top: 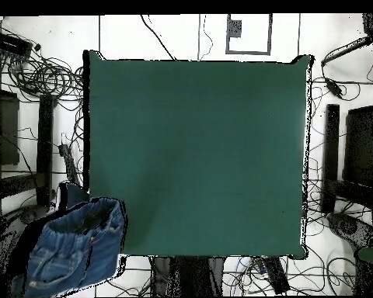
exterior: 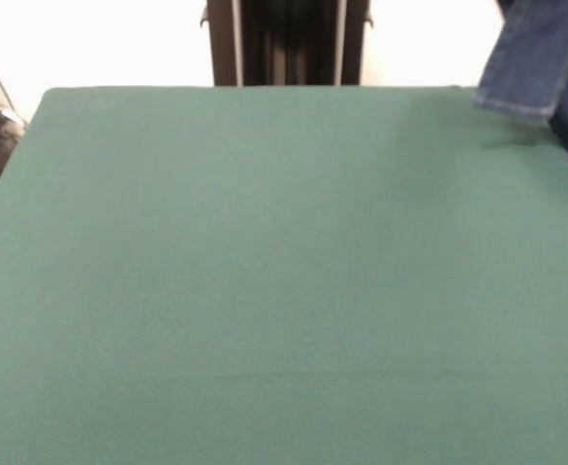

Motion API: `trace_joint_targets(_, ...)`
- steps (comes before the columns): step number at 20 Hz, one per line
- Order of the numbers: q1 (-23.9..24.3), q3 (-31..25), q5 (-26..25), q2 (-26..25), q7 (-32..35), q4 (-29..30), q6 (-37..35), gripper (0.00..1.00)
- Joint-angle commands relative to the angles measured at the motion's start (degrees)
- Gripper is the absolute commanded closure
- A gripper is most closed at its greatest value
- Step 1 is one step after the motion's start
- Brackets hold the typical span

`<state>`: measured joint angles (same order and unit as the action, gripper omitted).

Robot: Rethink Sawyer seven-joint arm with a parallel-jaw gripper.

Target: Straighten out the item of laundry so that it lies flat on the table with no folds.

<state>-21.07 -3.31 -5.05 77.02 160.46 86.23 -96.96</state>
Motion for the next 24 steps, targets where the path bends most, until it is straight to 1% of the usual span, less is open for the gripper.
trace_joint_targets(1, -3.52, -0.77, 4.12, -1.91, 26.43, -4.67, -9.39, 1.00)
trace_joint_targets(6, -5.77, -1.53, 4.05, -5.52, 32.10, -8.59, -11.10, 1.00)
trace_joint_targets(13, -7.66, -1.95, 4.29, -10.12, 37.70, -14.19, -13.87, 1.00)
trace_joint_targets(15, -7.99, -1.89, 4.03, -10.91, 37.00, -14.74, -12.95, 1.00)
trace_joint_targets(20, -8.31, -0.64, 4.54, -12.77, 35.42, -12.68, -7.30, 1.00)
trace_joint_targets(24, -8.22, -0.57, 3.88, -16.30, 35.93, -14.72, -6.52, 1.00)
